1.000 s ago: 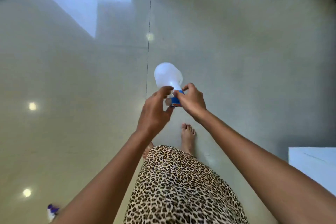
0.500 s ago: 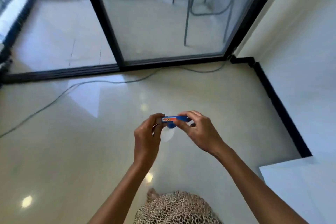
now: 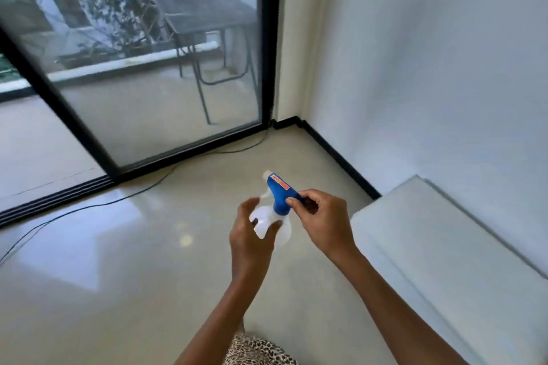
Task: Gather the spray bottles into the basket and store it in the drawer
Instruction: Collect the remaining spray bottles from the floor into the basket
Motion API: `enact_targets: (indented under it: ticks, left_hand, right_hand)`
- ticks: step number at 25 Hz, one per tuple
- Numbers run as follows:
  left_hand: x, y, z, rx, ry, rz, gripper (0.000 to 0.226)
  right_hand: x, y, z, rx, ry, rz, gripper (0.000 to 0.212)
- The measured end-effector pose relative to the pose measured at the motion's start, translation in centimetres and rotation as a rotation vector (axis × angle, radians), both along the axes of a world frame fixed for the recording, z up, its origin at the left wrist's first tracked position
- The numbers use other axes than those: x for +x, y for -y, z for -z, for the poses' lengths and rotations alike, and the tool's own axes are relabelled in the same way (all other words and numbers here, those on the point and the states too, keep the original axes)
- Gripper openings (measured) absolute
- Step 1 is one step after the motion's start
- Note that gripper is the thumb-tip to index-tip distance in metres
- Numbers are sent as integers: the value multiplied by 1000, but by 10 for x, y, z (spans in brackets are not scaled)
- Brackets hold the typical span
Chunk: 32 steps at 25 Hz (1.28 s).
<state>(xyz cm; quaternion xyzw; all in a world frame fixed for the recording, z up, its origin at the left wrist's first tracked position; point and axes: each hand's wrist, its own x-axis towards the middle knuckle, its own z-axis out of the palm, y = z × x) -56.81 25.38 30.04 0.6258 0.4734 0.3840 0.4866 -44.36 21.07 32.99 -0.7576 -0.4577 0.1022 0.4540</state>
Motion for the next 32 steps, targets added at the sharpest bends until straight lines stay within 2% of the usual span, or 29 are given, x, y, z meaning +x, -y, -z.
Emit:
enact_targets:
  ticks: [2, 8, 11, 14, 17, 19, 21, 23, 27, 32]
  left_hand:
    - [34, 41, -7, -1, -26, 112, 44]
    - [131, 122, -33, 205, -59, 376, 30]
    - [185, 152, -35, 151, -59, 554, 32]
    - [240, 181, -32, 120, -76, 719, 33]
    - [313, 223, -28, 124, -83, 942, 31]
    - [352, 246, -26, 110, -74, 1050, 31]
    - [392, 275, -28, 81, -63, 1162, 32]
    - [431, 306, -23, 53, -62, 1261, 35]
    - [501, 372, -17, 52, -97, 1424, 35]
    - [546, 445, -9, 115, -157, 1479, 33]
  right_hand:
    - [22, 47, -11, 18, -1, 114, 16]
    - [79, 153, -35, 70, -71, 380, 19]
    - [124, 200, -40, 101, -89, 405, 9]
    - [179, 250, -41, 8, 82, 384, 34]
    - [250, 311, -36, -142, 361, 424, 54]
    - [287, 341, -35, -262, 515, 398, 50]
    - [321, 372, -32, -361, 590, 417, 44]
    - [354, 404, -29, -388, 586, 493, 42]
    - [399, 478, -23, -445, 424, 652, 41]
    - [420, 557, -27, -523, 359, 839, 36]
